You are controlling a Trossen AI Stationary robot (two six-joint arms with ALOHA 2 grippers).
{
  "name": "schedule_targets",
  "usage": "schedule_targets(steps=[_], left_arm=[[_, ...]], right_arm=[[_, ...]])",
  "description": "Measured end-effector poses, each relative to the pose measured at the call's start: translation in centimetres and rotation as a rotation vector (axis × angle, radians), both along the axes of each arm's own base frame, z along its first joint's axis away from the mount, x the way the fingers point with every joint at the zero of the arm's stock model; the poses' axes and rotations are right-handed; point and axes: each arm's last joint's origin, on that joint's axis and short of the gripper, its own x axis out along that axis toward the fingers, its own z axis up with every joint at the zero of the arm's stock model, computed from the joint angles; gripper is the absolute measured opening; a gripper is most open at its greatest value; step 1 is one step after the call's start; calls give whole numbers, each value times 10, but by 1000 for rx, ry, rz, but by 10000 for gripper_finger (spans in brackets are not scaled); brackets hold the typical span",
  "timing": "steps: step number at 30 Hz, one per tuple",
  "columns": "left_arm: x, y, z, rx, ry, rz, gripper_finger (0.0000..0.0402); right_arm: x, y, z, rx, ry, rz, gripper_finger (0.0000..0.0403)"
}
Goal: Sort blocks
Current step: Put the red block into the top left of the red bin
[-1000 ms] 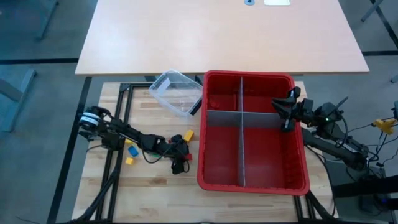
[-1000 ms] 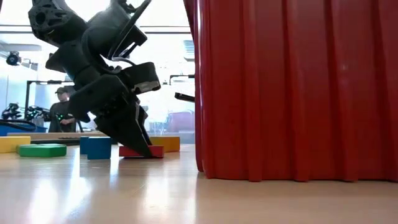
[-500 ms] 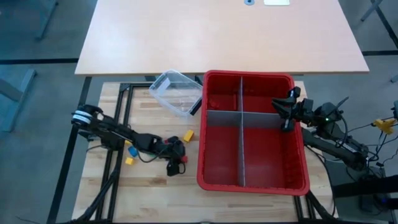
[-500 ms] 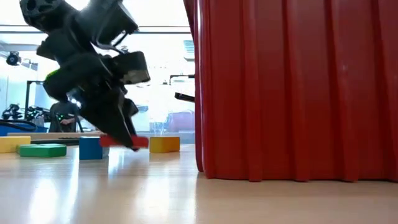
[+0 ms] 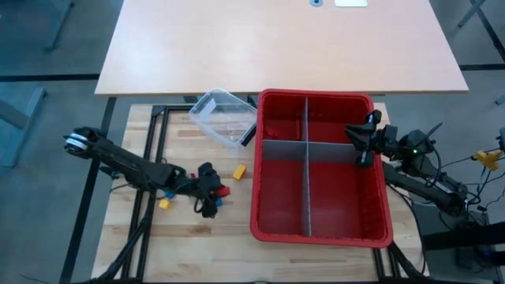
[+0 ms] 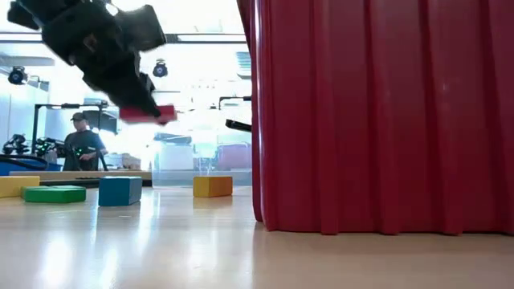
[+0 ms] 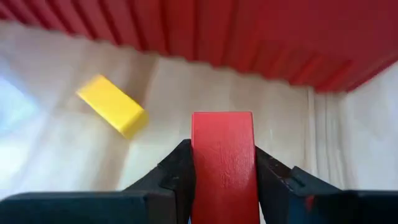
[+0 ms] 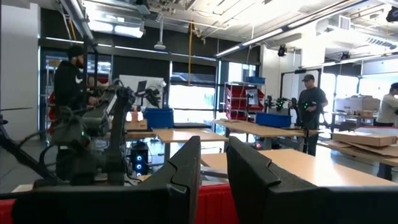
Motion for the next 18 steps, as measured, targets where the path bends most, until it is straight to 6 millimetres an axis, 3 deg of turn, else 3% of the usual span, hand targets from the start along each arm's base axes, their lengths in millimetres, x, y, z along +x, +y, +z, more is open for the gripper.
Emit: schedule_targets(steps=[11, 18], left_arm=[[-4, 17, 66, 365, -438, 61, 105], [5, 42, 85, 465, -583, 114, 105]], right_arm=[[0, 0, 1, -2, -6, 9, 58], [0, 0, 1, -2, -6, 8, 71]])
